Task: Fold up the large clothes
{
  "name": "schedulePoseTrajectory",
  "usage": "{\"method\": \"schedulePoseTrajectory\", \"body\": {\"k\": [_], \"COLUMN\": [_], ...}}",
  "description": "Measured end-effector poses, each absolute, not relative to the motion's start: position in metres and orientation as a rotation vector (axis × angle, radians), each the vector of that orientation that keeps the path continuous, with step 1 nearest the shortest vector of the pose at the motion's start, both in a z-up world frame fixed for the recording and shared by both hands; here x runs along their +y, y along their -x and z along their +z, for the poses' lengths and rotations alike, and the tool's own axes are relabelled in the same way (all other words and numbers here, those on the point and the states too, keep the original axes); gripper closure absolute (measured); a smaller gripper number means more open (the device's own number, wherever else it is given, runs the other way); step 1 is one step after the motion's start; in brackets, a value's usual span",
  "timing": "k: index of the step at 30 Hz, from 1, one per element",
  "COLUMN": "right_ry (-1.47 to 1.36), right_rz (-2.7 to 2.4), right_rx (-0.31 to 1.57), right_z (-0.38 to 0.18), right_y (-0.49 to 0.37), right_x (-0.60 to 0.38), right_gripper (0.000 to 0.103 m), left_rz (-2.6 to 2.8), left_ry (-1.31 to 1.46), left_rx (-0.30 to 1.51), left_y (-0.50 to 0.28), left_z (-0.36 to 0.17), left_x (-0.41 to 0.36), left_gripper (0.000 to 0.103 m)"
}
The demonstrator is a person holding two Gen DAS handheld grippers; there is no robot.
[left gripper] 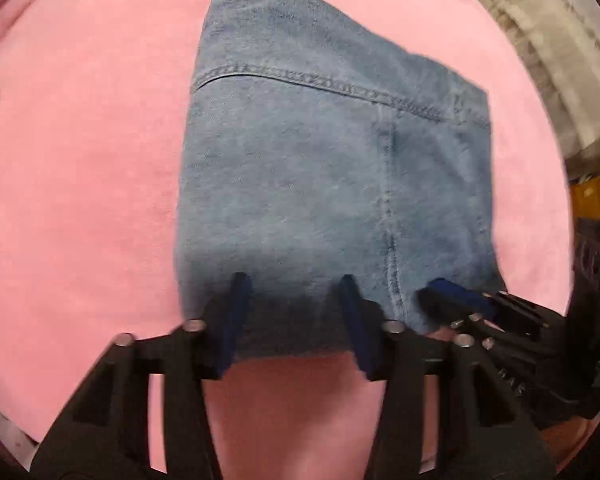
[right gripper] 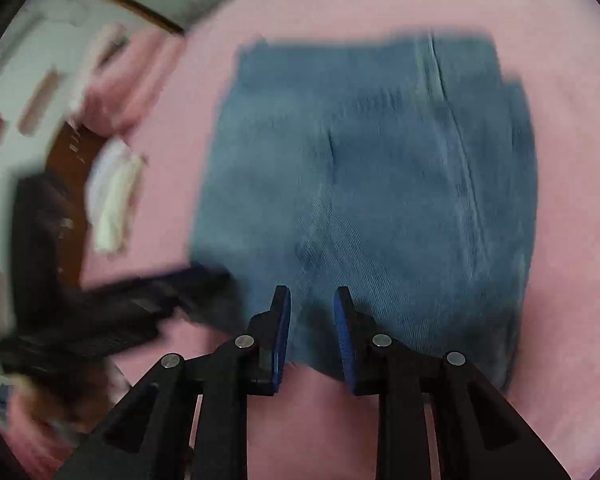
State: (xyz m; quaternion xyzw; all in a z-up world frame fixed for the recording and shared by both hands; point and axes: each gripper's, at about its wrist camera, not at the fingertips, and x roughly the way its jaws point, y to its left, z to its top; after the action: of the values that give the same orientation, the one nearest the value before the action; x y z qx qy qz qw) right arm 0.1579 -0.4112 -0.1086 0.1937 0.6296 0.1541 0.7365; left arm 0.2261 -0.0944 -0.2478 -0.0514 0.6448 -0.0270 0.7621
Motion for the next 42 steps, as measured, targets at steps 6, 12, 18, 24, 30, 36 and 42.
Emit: {"method": "schedulePoseTrajectory", "body": {"k": [6, 12, 18, 24, 30, 36, 42], "right_ry": [-0.560, -0.432, -0.645, -0.465, -0.548, -0.719, -0.626], "right_rz": [0.223, 0.188, 0.349, 0.030, 0.047, 0.369, 0.215], "right_rx": [1.349, 1.216, 1.246, 1.188, 1.063, 1.058, 1.102], "right_z": [-0.122, -0.064, -0.115, -0.114, -0.087, -0.108, -0.139], "right_y": [-0.121, -0.134, -0.189, -0.199, -0.223, -0.303, -0.343], "right_x": [-0.472, -0.451, -0.412, -0.462, -0.510, -0.436, -0.431], "right_gripper": [0.103, 0.103, 0.103, 0.103, 0.103, 0.103, 0.103], "left_rz": [0.020, -0.088, -0.049, -0.047, -0.181, -0.179, -0.125], "left_ry": [0.188, 0.186, 0.284, 0.346, 0.320, 0.323, 0.321], "left_rx": [1.418, 1.348, 1.418, 1.347, 1.171, 1.164, 1.113], "left_y": [-0.219, -0.230, -0.268, -0.272, -0.301, -0.376, -0.424], "left_z": [-0.255, -0.225, -0.271, -0.267, -0.238, -0.260, -0.288], "left_x": [-0.067, -0.072, -0.072, -0.047, -0.052, -0.067, -0.069], "left_gripper": [0.103, 0.103, 0.103, 0.103, 0.103, 0.103, 0.103]}}
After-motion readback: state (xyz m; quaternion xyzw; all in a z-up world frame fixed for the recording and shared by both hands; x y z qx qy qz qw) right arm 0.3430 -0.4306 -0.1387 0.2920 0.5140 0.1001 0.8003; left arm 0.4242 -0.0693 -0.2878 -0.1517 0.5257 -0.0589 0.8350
